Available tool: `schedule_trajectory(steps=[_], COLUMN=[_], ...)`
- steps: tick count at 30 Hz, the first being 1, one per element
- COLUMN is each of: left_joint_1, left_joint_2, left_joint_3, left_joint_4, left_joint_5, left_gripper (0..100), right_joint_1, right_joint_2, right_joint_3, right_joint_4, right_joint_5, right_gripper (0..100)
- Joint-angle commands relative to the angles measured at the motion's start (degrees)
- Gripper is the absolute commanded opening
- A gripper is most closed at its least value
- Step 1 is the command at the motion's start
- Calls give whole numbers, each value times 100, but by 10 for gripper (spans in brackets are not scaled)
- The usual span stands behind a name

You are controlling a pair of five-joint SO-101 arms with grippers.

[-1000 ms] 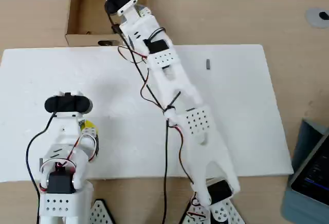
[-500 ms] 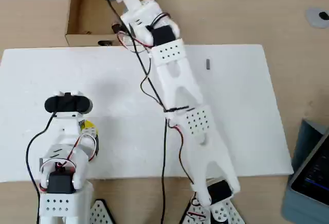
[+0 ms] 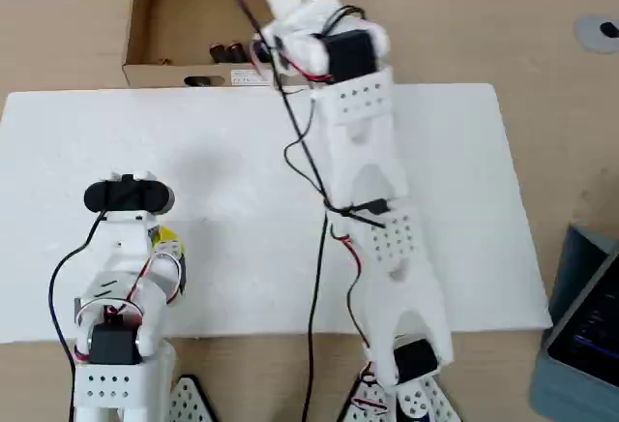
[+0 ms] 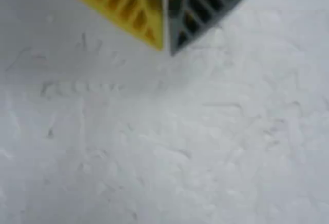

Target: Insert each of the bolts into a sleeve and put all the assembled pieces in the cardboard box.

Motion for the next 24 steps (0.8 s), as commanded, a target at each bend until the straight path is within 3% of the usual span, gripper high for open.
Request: schedule_trajectory(steps=[1,15,19,24], left_joint_1=[70,70,70,70], left_joint_2=[-22,-22,-22,-22], left_joint_3=[-18,-18,-18,-18], left_joint_4=[-18,-18,-18,-18], left_joint_5=[-53,-53,-53,-53], left_gripper=[4,4,4,4], right_joint_1=[259,1059,1068,1218], right_joint_2=[-980,-2387,-3442,-5305], right_joint_3=[-251,-110,831,3257], right_joint_4=[826,1002,1002,985], right_joint_5=[-9,-9,-9,-9], right_gripper=[9,9,9,9])
